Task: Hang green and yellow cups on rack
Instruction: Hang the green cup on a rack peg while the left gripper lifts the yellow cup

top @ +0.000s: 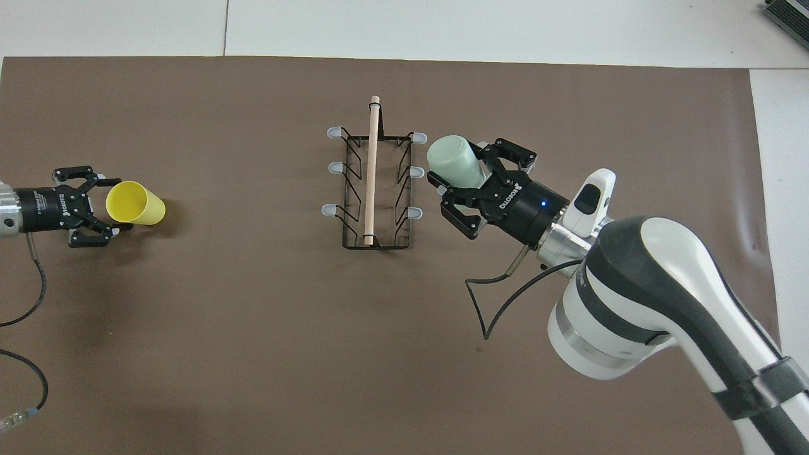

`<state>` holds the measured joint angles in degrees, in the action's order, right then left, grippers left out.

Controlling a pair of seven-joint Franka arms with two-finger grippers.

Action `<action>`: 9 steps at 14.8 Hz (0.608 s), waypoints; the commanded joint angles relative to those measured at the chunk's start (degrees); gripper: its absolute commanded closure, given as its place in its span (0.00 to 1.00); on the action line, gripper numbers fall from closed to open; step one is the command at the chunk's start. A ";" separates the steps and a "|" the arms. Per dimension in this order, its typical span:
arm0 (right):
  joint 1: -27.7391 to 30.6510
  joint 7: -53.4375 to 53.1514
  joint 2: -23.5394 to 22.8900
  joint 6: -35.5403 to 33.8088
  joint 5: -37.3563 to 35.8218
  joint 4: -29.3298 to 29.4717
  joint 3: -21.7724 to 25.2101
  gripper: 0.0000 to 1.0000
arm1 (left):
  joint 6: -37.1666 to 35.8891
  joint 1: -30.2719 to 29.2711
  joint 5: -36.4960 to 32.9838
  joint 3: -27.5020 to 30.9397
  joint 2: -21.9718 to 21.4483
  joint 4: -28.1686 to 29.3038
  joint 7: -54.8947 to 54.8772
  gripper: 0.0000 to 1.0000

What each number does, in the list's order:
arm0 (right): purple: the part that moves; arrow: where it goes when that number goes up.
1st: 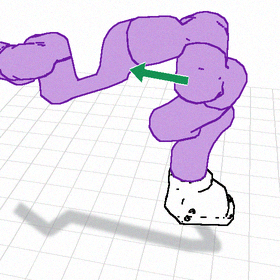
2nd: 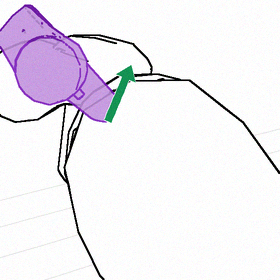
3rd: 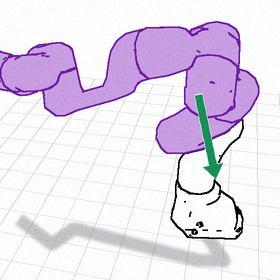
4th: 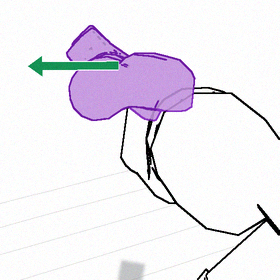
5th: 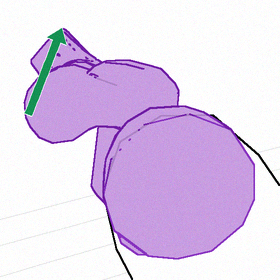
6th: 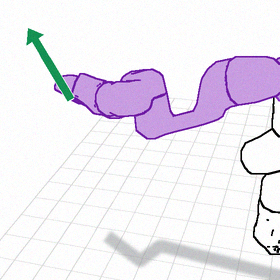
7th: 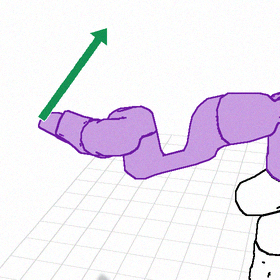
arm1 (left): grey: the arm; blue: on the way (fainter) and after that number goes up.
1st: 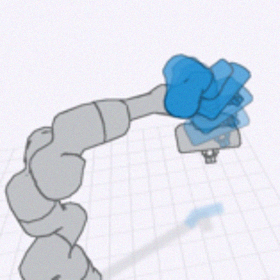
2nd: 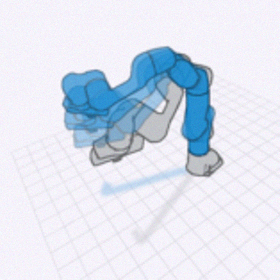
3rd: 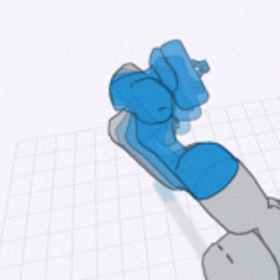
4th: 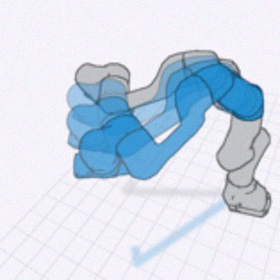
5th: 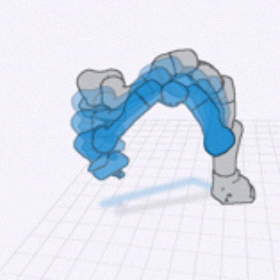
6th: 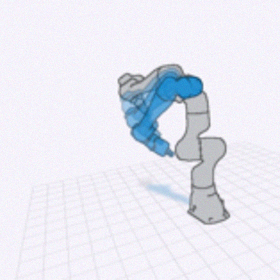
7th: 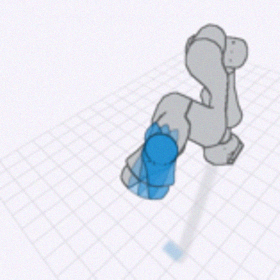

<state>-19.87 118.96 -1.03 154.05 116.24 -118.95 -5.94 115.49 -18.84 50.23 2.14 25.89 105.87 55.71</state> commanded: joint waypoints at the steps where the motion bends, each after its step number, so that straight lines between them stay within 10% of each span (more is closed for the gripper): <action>1: -1.57 10.82 1.91 0.20 12.73 -2.78 -0.03 1.00 | -0.62 0.91 1.53 0.41 -1.54 2.41 0.19 0.00; 6: -1.31 26.03 0.86 -6.72 26.74 -4.00 -0.03 1.00 | 0.08 3.63 2.50 0.32 -1.54 2.85 0.54 0.05; 9: -1.39 31.15 0.16 -11.04 32.99 -4.97 -0.03 1.00 | 0.78 3.99 2.50 0.41 -1.54 2.85 0.28 0.43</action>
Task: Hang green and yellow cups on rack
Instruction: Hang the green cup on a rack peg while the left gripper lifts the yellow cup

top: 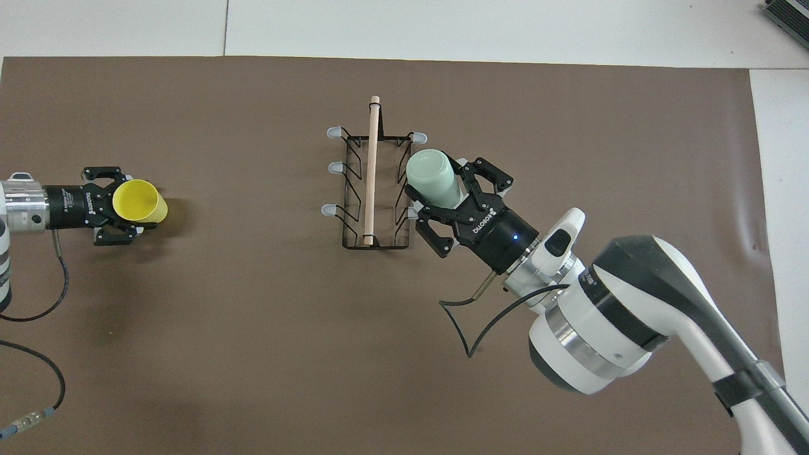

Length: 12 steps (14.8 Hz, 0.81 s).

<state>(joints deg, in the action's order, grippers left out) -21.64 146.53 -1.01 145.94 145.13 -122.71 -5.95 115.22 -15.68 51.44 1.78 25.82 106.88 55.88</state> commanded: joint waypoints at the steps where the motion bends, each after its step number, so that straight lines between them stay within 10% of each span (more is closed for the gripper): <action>1: 0.37 4.29 -0.13 -4.25 5.07 -1.83 -0.02 1.00 | 1.50 0.82 1.29 0.77 -1.56 2.02 -0.59 0.82; 3: 0.28 4.47 -2.40 -7.94 5.25 -2.45 -0.02 1.00 | 2.29 2.04 1.29 0.86 -1.99 2.19 -0.69 1.00; 12: -0.95 4.38 -5.31 -9.89 6.57 -2.36 -0.02 1.00 | 4.48 7.92 -4.65 1.30 -6.30 -2.28 0.72 1.00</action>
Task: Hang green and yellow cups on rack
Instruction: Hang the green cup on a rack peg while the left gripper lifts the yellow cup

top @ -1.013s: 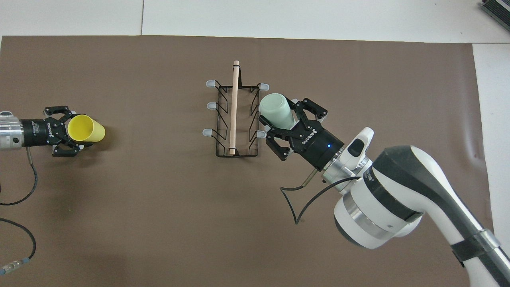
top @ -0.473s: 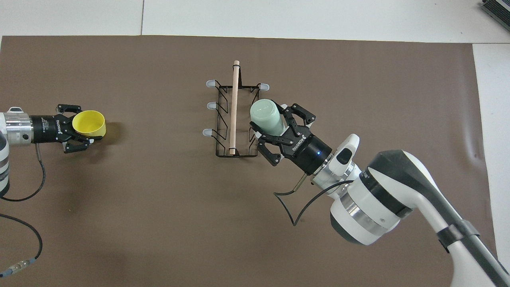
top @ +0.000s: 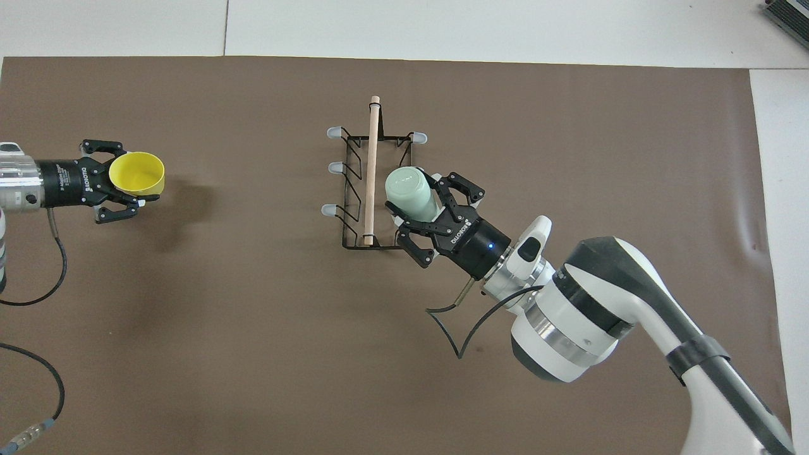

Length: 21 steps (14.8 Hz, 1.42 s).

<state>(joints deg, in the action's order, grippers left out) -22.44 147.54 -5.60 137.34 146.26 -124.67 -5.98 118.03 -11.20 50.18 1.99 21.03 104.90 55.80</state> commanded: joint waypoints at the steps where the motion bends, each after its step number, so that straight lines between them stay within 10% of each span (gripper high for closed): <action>1: -0.14 3.46 -1.08 -1.63 5.36 -0.48 0.01 1.00 | 2.37 4.77 -7.25 1.08 -2.04 -0.75 0.80 1.00; 20: -0.14 13.04 -6.97 -0.06 5.97 -0.57 0.10 1.00 | 3.25 32.72 -57.70 0.55 -11.36 -7.08 12.56 1.00; 21: -0.14 13.04 -6.97 0.38 6.32 -0.57 0.01 0.84 | 4.13 34.47 -60.26 0.47 -11.36 -6.99 13.44 1.00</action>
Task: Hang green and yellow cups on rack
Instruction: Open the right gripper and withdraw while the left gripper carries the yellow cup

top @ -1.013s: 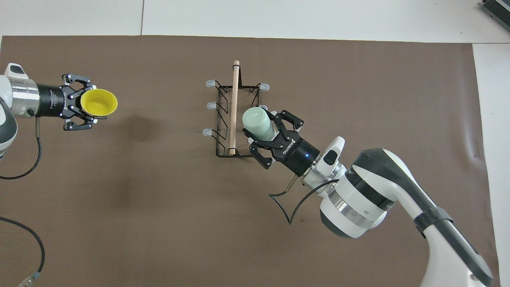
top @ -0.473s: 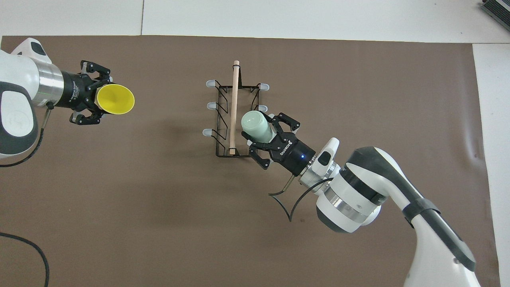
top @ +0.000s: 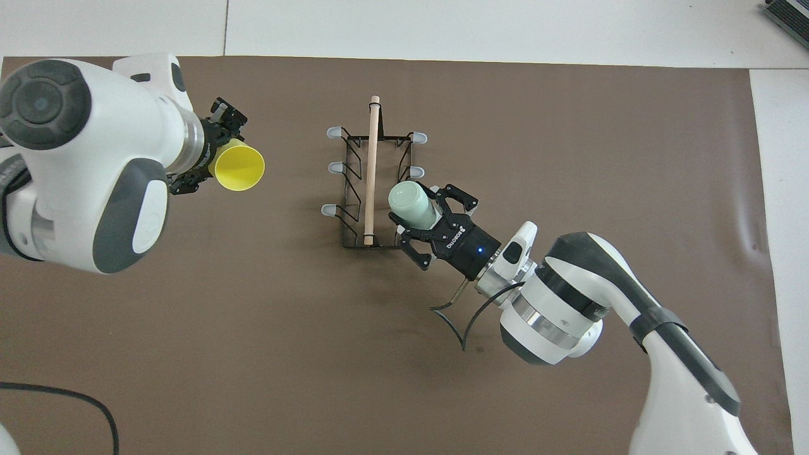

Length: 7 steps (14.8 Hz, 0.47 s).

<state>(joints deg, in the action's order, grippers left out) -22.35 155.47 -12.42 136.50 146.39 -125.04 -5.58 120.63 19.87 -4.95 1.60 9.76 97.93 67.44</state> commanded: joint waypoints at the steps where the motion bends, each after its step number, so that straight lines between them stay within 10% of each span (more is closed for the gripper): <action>1: -0.24 5.11 -0.15 1.14 6.18 -0.47 -0.39 0.01 | 3.45 5.25 -6.98 0.95 -0.18 0.59 1.91 1.00; 7: 0.46 3.35 5.72 8.68 4.87 -0.21 -0.31 0.00 | 5.92 11.85 -31.31 0.86 -2.01 4.53 18.57 1.00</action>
<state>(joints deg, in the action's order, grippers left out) -22.22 155.47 -11.03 140.47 146.41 -124.55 -5.54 124.48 29.26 -28.90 1.54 9.80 98.75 79.05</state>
